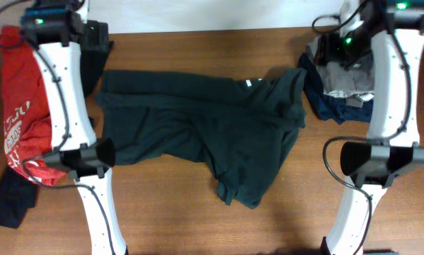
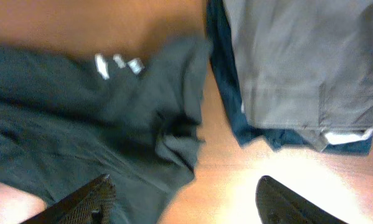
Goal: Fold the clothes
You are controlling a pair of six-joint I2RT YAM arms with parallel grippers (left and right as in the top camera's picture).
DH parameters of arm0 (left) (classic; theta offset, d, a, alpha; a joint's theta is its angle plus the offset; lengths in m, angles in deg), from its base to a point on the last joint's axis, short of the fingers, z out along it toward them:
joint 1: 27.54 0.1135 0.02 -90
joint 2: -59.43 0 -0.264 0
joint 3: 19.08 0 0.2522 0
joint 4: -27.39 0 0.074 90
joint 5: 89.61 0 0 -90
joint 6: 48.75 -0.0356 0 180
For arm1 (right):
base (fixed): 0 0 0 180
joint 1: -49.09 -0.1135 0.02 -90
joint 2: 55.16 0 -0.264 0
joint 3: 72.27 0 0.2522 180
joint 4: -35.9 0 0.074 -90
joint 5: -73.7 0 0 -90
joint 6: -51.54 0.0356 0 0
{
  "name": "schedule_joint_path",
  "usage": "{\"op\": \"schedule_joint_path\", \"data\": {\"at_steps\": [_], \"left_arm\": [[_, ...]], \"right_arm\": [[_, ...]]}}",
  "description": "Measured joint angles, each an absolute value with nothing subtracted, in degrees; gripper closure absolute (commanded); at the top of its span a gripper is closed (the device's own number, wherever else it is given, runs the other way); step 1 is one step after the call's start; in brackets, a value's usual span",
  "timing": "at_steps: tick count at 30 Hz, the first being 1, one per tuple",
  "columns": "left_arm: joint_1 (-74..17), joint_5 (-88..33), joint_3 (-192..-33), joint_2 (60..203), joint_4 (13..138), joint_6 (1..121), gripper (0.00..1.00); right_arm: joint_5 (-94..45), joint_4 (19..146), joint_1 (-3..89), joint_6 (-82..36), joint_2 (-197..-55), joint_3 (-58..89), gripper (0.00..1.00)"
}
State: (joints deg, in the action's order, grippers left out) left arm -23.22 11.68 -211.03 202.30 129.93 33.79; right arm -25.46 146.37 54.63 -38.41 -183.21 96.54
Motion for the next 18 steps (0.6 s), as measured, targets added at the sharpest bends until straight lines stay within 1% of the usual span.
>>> {"op": "schedule_joint_path", "data": {"at_steps": [5, 9, 11, 14, 18], "left_arm": [[-23.2, 11.2, -211.3, 192.8, 135.7, 33.8, 0.01], [-23.2, 11.0, -211.5, 186.1, 137.6, 35.0, 0.01], [-23.2, 10.1, -211.4, 182.8, 137.6, 36.1, 0.01], [-23.2, 7.6, -208.2, 177.8, 137.6, 37.3, 0.01], [-23.2, 5.6, -194.8, 170.0, 137.6, 39.2, 0.01]], "right_arm": [[-26.2, 146.6, 54.6, -37.4, -177.4, 98.4, 0.18], [-26.3, 146.6, 54.4, -37.1, -169.5, 94.7, 0.18], [-26.4, 146.6, 54.3, -37.0, -164.3, 90.9, 0.18], [-26.3, 146.6, 54.2, -36.5, -154.1, 80.9, 0.18], [-26.3, 146.6, 53.8, -35.0, -143.1, 65.6, 0.18]]}}
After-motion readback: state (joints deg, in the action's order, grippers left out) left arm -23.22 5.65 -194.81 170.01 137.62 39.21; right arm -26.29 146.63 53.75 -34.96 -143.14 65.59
